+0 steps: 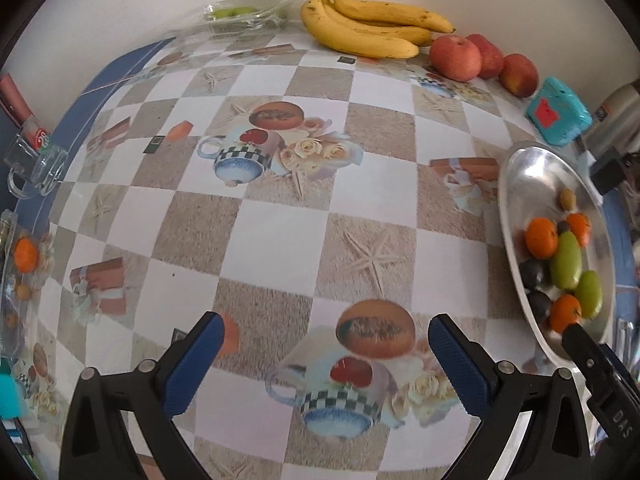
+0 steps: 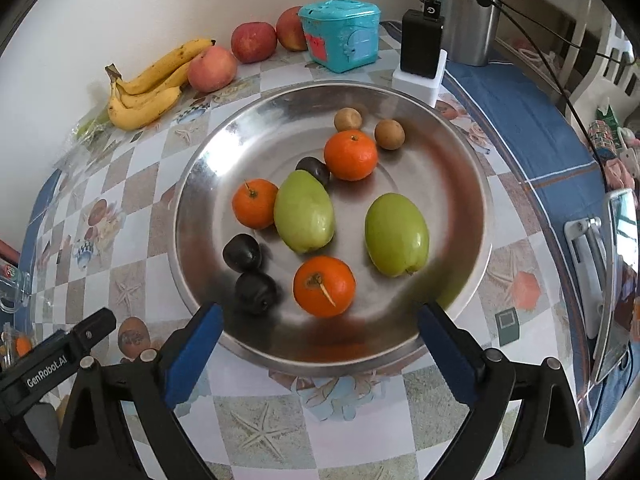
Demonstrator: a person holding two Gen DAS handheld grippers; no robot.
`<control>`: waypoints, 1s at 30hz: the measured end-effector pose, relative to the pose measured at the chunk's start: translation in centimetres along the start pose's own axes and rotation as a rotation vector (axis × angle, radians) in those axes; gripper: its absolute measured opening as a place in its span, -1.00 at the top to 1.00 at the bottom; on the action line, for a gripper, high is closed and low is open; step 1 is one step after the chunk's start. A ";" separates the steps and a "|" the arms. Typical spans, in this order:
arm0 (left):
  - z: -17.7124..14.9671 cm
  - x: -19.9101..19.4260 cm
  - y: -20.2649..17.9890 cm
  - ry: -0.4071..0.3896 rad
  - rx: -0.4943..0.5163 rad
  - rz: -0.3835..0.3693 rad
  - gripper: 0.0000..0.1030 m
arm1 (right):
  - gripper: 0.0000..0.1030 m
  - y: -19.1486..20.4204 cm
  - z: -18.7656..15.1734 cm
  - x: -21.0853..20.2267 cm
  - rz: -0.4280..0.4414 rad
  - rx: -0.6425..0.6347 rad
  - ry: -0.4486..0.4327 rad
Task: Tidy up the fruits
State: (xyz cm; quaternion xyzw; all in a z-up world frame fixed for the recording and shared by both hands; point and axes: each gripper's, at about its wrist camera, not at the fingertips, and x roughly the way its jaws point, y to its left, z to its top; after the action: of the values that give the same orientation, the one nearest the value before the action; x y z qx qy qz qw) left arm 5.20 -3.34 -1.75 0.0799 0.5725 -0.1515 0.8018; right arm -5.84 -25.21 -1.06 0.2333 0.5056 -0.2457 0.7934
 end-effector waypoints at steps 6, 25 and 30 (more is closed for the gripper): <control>-2.3 -2.1 0.3 -0.042 0.030 0.053 -1.00 | -0.91 0.4 -1.5 -1.5 -0.002 -0.010 -0.021; -7.0 -4.8 1.8 -0.077 0.044 0.053 -1.00 | -0.91 0.3 -7.0 -5.2 0.012 -0.034 -0.052; -7.3 -5.2 1.7 -0.083 0.048 0.057 -1.00 | -0.91 0.0 -7.3 -6.1 0.026 -0.021 -0.079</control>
State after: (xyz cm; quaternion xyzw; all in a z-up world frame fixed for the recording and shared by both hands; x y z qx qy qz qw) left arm -2.32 1.29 0.64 0.1089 0.5326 -0.1454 0.8266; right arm -13.09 -19.73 1.75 0.2218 0.4735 -0.2390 0.8182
